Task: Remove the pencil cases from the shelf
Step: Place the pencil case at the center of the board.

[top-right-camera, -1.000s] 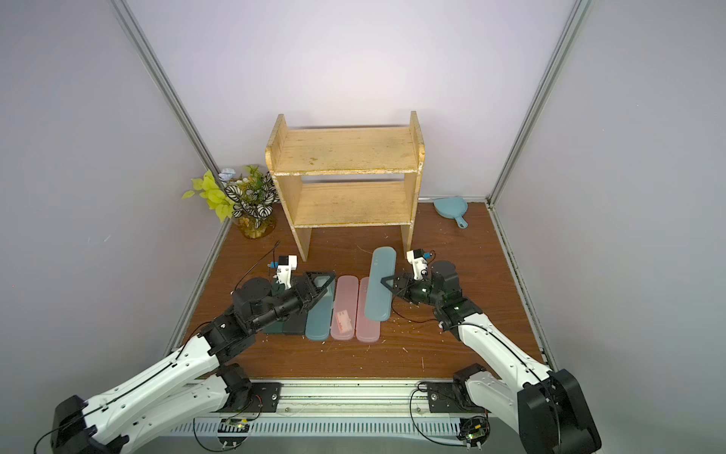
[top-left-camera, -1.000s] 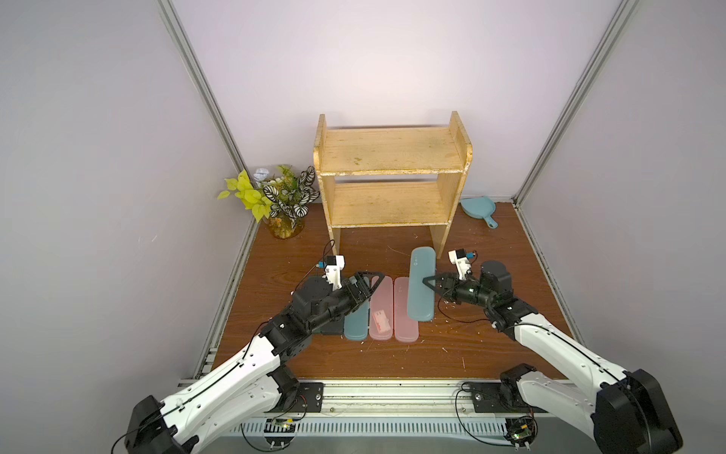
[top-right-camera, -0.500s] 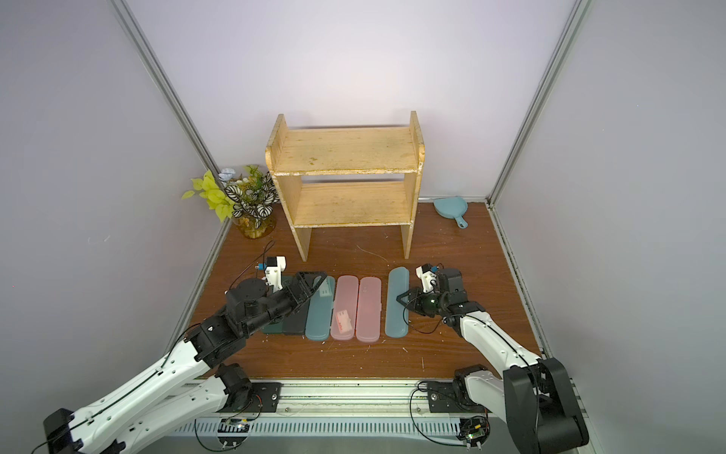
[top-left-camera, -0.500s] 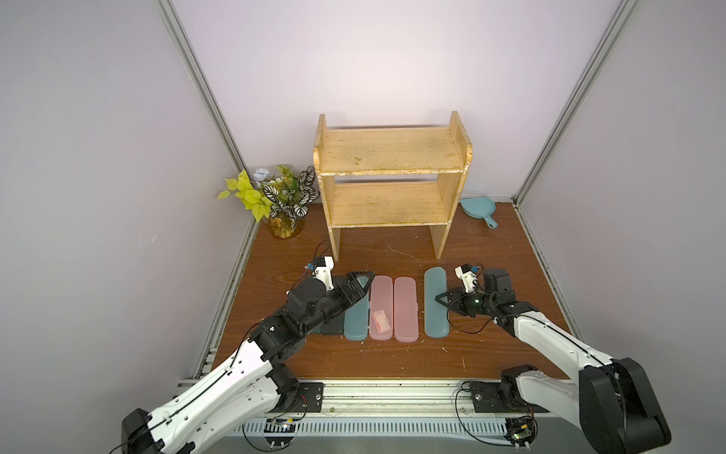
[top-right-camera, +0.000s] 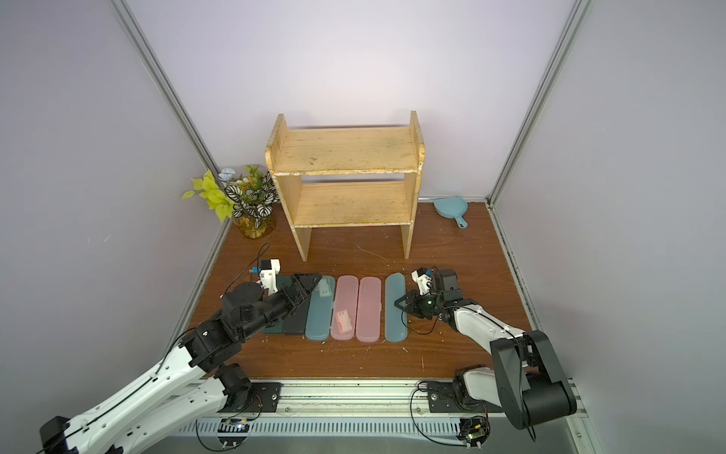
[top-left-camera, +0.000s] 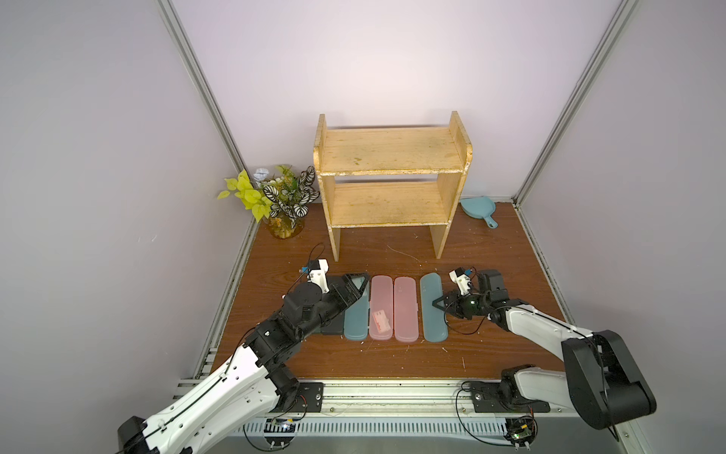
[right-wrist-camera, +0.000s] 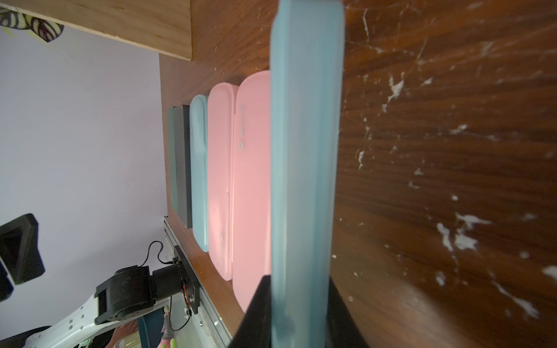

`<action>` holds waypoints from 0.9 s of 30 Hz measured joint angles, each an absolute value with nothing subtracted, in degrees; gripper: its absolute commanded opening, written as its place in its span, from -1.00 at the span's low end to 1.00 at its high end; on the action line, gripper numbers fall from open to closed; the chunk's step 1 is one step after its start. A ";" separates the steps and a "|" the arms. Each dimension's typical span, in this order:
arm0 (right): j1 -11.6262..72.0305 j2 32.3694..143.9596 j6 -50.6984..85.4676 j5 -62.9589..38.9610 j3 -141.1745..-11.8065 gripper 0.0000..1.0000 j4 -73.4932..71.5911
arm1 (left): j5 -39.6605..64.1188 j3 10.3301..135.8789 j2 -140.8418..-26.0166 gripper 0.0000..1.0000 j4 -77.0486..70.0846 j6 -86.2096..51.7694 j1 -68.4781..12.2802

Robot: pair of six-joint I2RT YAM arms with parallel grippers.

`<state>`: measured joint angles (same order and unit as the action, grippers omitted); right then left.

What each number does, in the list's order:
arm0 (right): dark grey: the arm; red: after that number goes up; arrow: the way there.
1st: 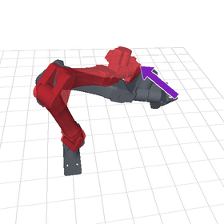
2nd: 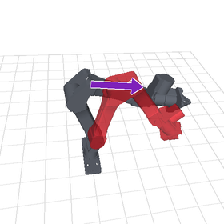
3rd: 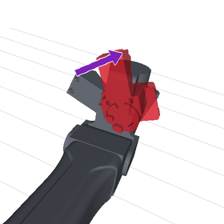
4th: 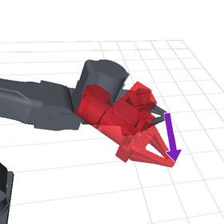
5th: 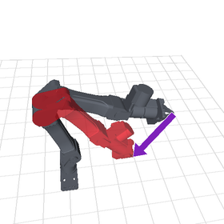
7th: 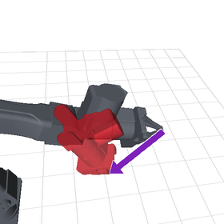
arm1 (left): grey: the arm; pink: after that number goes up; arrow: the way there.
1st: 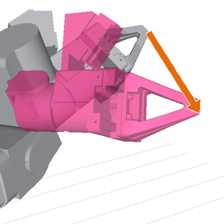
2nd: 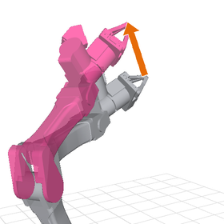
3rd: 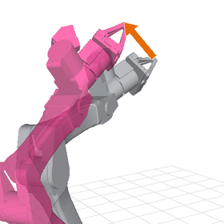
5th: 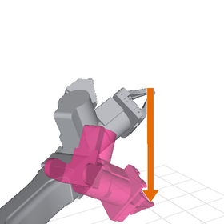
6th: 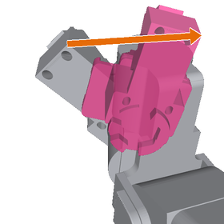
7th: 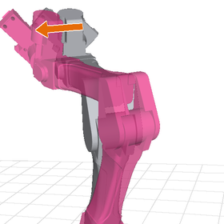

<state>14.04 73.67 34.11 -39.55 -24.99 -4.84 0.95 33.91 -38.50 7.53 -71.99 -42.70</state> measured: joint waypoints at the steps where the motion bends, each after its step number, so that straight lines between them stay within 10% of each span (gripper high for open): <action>1: 14.04 73.89 34.15 -39.64 -24.71 -0.55 -5.32 | 0.84 33.87 -38.37 0.98 7.60 -72.05 -42.70; 27: 14.00 75.26 36.45 -36.77 -24.12 0.29 -4.69 | -3.36 33.80 -38.15 0.99 9.04 -72.60 -42.70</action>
